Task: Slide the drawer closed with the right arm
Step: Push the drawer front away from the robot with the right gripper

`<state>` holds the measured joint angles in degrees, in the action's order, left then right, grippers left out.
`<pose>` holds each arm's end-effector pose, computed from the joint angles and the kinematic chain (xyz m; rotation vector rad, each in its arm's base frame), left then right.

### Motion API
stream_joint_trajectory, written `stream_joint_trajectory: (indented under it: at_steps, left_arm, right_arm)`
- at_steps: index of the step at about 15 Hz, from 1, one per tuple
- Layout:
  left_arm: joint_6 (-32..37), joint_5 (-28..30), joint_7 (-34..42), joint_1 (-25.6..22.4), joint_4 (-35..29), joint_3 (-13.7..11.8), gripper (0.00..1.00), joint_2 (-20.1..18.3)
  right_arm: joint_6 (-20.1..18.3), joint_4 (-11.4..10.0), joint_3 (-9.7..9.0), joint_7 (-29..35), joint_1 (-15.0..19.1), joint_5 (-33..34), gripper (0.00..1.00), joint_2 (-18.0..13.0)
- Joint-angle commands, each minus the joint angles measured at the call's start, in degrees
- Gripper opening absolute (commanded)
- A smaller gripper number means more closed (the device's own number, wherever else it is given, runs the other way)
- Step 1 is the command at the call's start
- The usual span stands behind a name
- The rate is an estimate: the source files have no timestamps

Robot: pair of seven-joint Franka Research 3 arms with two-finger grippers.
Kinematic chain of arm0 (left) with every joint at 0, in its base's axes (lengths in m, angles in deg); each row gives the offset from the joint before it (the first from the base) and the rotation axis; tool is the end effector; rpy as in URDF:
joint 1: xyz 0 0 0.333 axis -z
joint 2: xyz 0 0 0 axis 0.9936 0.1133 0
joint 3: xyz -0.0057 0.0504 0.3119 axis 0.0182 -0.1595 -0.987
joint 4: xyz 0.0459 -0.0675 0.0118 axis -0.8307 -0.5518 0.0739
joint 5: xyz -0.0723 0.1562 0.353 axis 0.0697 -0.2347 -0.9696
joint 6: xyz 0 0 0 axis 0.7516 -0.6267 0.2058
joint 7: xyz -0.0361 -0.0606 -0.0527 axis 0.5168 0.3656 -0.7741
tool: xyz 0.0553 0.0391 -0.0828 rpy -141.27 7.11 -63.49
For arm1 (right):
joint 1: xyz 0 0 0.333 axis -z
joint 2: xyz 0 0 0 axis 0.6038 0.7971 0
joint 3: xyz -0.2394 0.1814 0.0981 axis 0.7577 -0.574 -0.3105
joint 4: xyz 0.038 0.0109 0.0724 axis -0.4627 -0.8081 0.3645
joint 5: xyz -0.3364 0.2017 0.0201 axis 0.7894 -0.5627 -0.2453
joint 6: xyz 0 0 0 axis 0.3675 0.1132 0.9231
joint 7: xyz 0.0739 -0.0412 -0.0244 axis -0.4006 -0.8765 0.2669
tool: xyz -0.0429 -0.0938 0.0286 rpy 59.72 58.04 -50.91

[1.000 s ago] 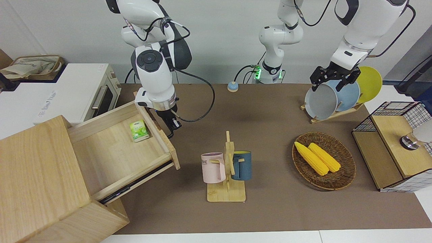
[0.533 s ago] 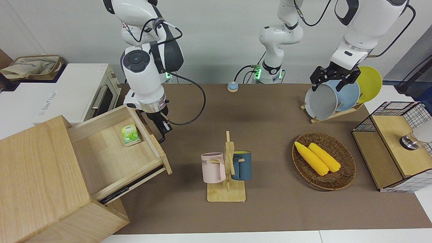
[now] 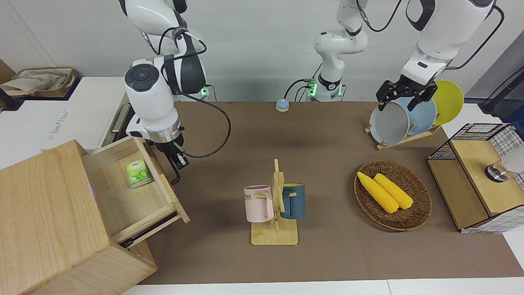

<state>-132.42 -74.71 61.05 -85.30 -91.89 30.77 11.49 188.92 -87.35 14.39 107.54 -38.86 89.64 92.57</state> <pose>0.5612 -0.0146 0.6262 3.1375 -0.0786 -0.0525 0.6648 0.0964 0.4853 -2.8163 1.3811 -0.0535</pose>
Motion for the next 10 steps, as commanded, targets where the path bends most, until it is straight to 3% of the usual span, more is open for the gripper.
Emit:
stream_joint_trajectory:
  at_steps: [1,7,10]
  left_arm:
    - [1.13,-0.98,0.56,-0.31,1.49,0.4,0.99,0.65]
    - [1.13,-0.98,0.56,-0.31,1.49,0.4,0.99,0.65]
    - [1.13,-0.98,0.47,-0.31,1.49,0.4,0.99,0.65]
  right_arm:
    - [0.59,3.68,-0.72,-4.27,3.03,0.98,0.0,2.19]
    - [2.25,4.12,-1.16,-9.11,7.51,0.89,0.0,2.72]
    - [2.26,5.61,-1.24,-9.46,9.18,0.8,0.0,3.33]
